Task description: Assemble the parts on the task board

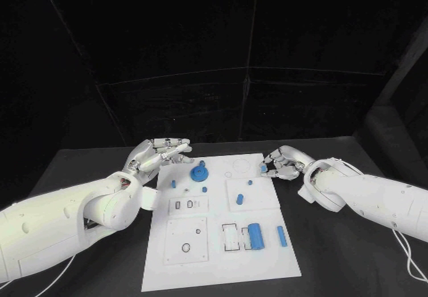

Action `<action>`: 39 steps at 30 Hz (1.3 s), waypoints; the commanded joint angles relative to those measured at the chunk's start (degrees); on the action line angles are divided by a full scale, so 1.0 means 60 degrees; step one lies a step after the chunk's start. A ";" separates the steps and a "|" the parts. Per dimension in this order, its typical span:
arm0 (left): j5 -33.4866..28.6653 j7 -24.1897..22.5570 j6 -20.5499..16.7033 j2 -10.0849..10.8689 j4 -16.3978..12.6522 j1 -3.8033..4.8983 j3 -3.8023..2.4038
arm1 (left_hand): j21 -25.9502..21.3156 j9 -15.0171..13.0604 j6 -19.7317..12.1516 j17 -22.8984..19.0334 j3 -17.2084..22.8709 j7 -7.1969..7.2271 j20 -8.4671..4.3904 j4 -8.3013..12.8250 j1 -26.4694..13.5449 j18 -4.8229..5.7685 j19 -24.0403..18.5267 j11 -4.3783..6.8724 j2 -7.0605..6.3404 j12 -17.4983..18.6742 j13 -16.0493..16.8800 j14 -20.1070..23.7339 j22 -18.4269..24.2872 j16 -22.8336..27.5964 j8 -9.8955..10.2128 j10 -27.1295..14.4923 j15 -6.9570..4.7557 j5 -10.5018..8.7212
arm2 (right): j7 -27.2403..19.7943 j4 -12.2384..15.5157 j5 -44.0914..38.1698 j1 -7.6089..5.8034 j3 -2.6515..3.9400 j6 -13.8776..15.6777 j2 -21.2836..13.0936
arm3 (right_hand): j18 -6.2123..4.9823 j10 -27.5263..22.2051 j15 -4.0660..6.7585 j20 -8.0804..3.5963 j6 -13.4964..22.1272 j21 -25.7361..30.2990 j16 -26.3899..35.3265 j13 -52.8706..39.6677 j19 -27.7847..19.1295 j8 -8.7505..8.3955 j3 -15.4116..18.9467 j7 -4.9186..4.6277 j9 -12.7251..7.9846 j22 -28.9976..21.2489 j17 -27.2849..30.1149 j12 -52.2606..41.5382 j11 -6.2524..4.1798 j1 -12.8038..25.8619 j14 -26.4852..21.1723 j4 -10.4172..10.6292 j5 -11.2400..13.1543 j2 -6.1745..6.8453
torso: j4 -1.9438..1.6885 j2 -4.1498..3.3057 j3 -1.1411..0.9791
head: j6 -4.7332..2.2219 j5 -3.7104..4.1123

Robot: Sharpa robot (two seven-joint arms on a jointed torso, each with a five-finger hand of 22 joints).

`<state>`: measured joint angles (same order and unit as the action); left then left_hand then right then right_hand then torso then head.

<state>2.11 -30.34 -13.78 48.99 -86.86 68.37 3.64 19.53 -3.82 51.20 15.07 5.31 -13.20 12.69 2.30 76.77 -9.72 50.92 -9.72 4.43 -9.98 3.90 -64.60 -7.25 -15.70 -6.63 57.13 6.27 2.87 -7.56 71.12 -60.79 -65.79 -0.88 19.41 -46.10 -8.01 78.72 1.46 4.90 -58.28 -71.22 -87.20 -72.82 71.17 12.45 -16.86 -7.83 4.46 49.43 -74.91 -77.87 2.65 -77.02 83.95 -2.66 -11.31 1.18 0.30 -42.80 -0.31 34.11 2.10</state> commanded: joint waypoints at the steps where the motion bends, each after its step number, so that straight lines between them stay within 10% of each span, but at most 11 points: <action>1: 0.0014 -0.0047 0.0098 0.0011 -0.0009 0.0009 -0.0001 | -0.0046 0.0006 0.0066 0.0012 0.0019 -0.0037 0.0028 0.0031 -0.0091 -0.0136 0.0064 -0.0012 0.0011 0.0058 -0.0008 -0.0070 0.0011 0.0031 0.0060 0.0054 0.0006 0.0016 | 0.0159 0.0145 -0.0128 -0.0023 0.0014 0.0505 -0.0042 | 0.0100 0.0019 0.0047 -0.0053 -0.0200 -0.0047 -0.0057 -0.0009 -0.0004 0.0041 -0.0059 0.0138 0.0096 0.0011 -0.1533 -0.0066 -0.0067 -0.0027 0.0797 0.0014 0.0051 -0.0173 | 0.0006 0.0014 0.0003 | -0.0004 0.0031; 10: 0.0014 -0.0047 0.0098 0.0011 -0.0009 0.0009 -0.0001 | -0.0046 0.0006 0.0066 0.0012 0.0019 -0.0037 0.0028 0.0031 -0.0091 -0.0136 0.0064 -0.0012 0.0011 0.0058 -0.0008 -0.0070 0.0011 0.0031 0.0060 0.0054 0.0006 0.0016 | 0.0159 0.0145 -0.0128 -0.0023 0.0014 0.0505 -0.0042 | 0.0100 0.0019 0.0047 -0.0053 -0.0200 -0.0047 -0.0057 -0.0009 -0.0004 0.0041 -0.0059 0.0138 0.0096 0.0011 -0.1533 -0.0066 -0.0067 -0.0027 0.0797 0.0014 0.0051 -0.0173 | 0.0006 0.0014 0.0003 | -0.0004 0.0031; 11: 0.0014 -0.0041 0.0071 0.0042 -0.0038 0.0013 -0.0001 | -0.0052 0.0007 0.0069 0.0024 0.0040 -0.0034 0.0025 0.0066 -0.0067 -0.0137 0.0068 -0.0008 0.0008 0.0068 -0.0009 -0.0068 0.0019 0.0042 0.0067 0.0059 0.0002 0.0016 | 0.0660 0.1121 -0.0203 -0.0173 0.0038 0.0766 -0.0294 | 0.0111 0.0037 0.0062 -0.0086 -0.0137 -0.0064 -0.0074 -0.0022 0.0022 -0.0030 -0.0166 0.0126 0.0079 0.0040 -0.1575 -0.0062 -0.0069 0.0003 0.0807 -0.0040 0.0101 -0.0221 | 0.0028 0.0118 0.0028 | 0.0018 -0.0034; 18: 0.0014 -0.0049 0.0079 -0.0015 0.0075 0.0014 -0.0001 | -0.0052 0.0007 0.0069 0.0024 0.0041 -0.0034 0.0025 0.0067 -0.0066 -0.0137 0.0068 -0.0008 0.0008 0.0068 -0.0009 -0.0068 0.0019 0.0043 0.0067 0.0059 0.0002 0.0016 | 0.1457 0.2328 -0.0424 -0.0340 0.0045 0.0972 0.0137 | 0.0115 0.0035 0.0062 -0.0088 -0.0134 -0.0071 -0.0076 -0.0014 0.0031 -0.0040 -0.0172 0.0118 0.0077 0.0053 -0.1579 -0.0055 -0.0063 0.0033 0.0808 -0.0038 0.0123 -0.0215 | 0.0016 0.0247 0.0069 | 0.0138 -0.0184; 34: -0.0004 -0.0105 0.0003 -0.0126 0.0335 0.0058 -0.0002 | -0.0054 0.0006 0.0075 0.0029 0.0049 -0.0031 0.0023 0.0077 -0.0061 -0.0137 0.0071 -0.0006 0.0010 0.0070 -0.0009 -0.0070 0.0022 0.0046 0.0067 0.0066 0.0000 0.0016 | 0.1980 0.2302 -0.1598 -0.0305 0.0002 0.0028 0.2048 | 0.0112 -0.0016 0.0048 -0.0085 -0.0106 -0.0044 -0.0063 0.0067 0.0017 -0.0118 -0.0231 0.0099 0.0062 0.0007 -0.1553 0.0018 -0.0045 0.0156 0.0803 -0.0092 0.0505 -0.0175 | -0.0056 0.0380 0.0128 | 0.0465 -0.0531; 39: -0.0044 -0.0148 -0.0078 -0.0113 0.0378 0.0078 -0.0003 | -0.0055 0.0005 0.0078 0.0031 0.0050 -0.0031 0.0024 0.0077 -0.0064 -0.0136 0.0071 -0.0005 0.0011 0.0070 -0.0008 -0.0069 0.0023 0.0048 0.0066 0.0070 0.0001 0.0016 | 0.2303 0.2154 -0.1917 -0.0225 -0.0233 -0.0107 0.2325 | 0.0110 -0.0032 0.0047 -0.0084 -0.0106 -0.0039 -0.0059 0.0091 0.0011 -0.0119 -0.0235 0.0099 0.0062 -0.0004 -0.1543 0.0035 -0.0045 0.0156 0.0800 -0.0093 0.0511 -0.0179 | -0.0092 0.0387 0.0145 | 0.0510 -0.0582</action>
<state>2.03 -30.36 -14.00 48.28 -84.67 68.68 3.63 19.53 -3.82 51.40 15.20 5.55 -12.99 12.70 2.53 76.77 -9.71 50.92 -9.72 4.43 -9.74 3.91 -64.60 -7.20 -15.70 -6.46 57.13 6.27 2.87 3.71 84.36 -69.17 -67.18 -2.17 20.70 -32.41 -8.01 78.91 1.45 4.70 -58.25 -71.42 -87.52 -72.32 71.38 11.43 -17.95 -7.77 4.46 49.45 -74.90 -77.87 2.45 -76.67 83.95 -3.13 -8.64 0.04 -0.08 -40.55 0.46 36.99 -1.24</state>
